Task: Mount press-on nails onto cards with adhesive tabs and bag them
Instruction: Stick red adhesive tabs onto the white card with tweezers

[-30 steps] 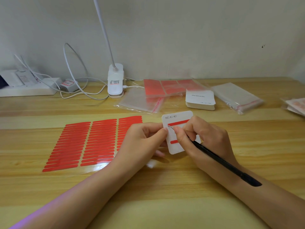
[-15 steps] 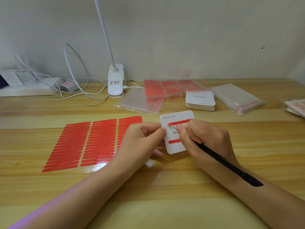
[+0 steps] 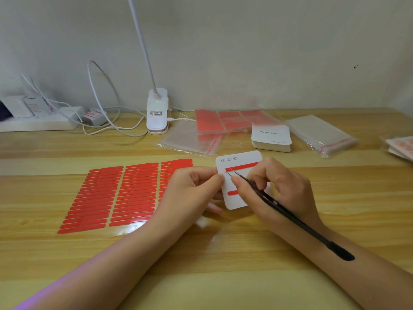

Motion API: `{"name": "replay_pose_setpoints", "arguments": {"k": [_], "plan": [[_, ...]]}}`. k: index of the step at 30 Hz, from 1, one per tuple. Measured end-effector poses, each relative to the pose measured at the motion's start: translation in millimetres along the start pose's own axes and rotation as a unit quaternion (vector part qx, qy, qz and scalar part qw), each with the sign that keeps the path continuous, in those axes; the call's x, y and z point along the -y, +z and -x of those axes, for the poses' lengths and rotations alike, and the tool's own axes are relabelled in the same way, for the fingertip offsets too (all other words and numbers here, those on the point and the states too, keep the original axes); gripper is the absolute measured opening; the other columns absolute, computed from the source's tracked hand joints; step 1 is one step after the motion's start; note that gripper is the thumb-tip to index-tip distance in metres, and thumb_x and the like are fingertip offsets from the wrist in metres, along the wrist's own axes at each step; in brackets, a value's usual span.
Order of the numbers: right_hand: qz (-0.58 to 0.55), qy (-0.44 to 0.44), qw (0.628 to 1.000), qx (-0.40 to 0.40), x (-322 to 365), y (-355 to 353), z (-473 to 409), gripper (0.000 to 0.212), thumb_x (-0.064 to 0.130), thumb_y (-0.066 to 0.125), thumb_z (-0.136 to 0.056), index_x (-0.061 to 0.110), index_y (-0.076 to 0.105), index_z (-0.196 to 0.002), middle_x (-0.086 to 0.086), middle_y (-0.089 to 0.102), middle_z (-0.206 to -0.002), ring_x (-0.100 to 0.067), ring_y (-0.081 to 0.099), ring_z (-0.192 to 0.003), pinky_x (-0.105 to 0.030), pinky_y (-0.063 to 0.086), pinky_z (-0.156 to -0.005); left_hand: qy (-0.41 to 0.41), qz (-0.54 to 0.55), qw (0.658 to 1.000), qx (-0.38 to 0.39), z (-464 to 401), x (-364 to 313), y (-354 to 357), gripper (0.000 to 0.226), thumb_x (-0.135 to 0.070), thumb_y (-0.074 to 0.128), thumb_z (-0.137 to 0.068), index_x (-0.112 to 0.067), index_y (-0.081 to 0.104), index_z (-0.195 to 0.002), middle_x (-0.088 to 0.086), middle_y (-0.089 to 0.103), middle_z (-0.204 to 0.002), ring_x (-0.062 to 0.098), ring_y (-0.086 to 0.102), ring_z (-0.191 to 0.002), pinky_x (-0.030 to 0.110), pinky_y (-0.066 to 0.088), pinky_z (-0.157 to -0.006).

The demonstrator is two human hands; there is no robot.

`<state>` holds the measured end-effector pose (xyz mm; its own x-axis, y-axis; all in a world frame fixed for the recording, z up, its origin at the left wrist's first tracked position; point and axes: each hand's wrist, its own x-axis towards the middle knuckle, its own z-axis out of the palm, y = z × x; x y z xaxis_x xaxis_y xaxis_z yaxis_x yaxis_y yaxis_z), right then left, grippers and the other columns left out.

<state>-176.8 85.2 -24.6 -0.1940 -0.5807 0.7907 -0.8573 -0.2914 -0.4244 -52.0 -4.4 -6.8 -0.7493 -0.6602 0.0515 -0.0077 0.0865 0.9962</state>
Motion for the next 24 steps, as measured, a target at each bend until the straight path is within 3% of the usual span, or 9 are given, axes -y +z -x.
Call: {"name": "replay_pose_setpoints", "arguments": {"k": [5,10,15,24], "plan": [[0.016,-0.013,1.000,0.001,-2.1,1.5,-0.1,0.032,0.019,0.062,-0.084,0.006,0.043,-0.061,0.004,0.042,-0.050,0.006,0.040,-0.050,-0.014,0.032,-0.044,-0.002,-0.009,1.000,0.006,-0.9,1.2,0.4,0.029,-0.006,0.049,-0.091,-0.020,0.074,-0.088,0.001,0.074,-0.080,0.014,0.071,-0.073,0.017,0.052,-0.050],[0.030,-0.025,0.999,-0.002,-1.2,2.1,-0.8,0.030,0.015,0.060,-0.084,0.006,0.044,-0.061,0.013,0.037,-0.056,-0.004,0.037,-0.051,-0.007,0.031,-0.048,-0.002,-0.014,1.000,0.011,-0.5,1.7,0.2,0.030,-0.005,0.048,-0.091,-0.020,0.074,-0.085,0.002,0.074,-0.076,0.014,0.071,-0.072,0.017,0.052,-0.050],[0.045,-0.027,0.999,-0.004,-1.1,2.0,-1.1,0.028,0.014,0.057,-0.086,0.006,0.046,-0.061,0.003,0.042,-0.049,-0.015,0.040,-0.049,-0.013,0.032,-0.046,0.006,-0.014,1.000,0.015,0.1,1.3,-0.1,0.029,-0.006,0.048,-0.090,-0.022,0.073,-0.087,0.001,0.074,-0.077,0.014,0.071,-0.073,0.017,0.052,-0.051],[0.064,-0.023,0.998,-0.007,-2.1,1.0,-0.2,0.027,0.012,0.055,-0.086,0.004,0.047,-0.062,0.000,0.042,-0.048,-0.016,0.039,-0.050,-0.009,0.030,-0.048,0.005,-0.010,1.000,0.002,0.3,0.4,-0.1,0.031,-0.005,0.049,-0.090,-0.023,0.073,-0.083,0.002,0.074,-0.076,0.015,0.071,-0.071,0.017,0.052,-0.049]]}}
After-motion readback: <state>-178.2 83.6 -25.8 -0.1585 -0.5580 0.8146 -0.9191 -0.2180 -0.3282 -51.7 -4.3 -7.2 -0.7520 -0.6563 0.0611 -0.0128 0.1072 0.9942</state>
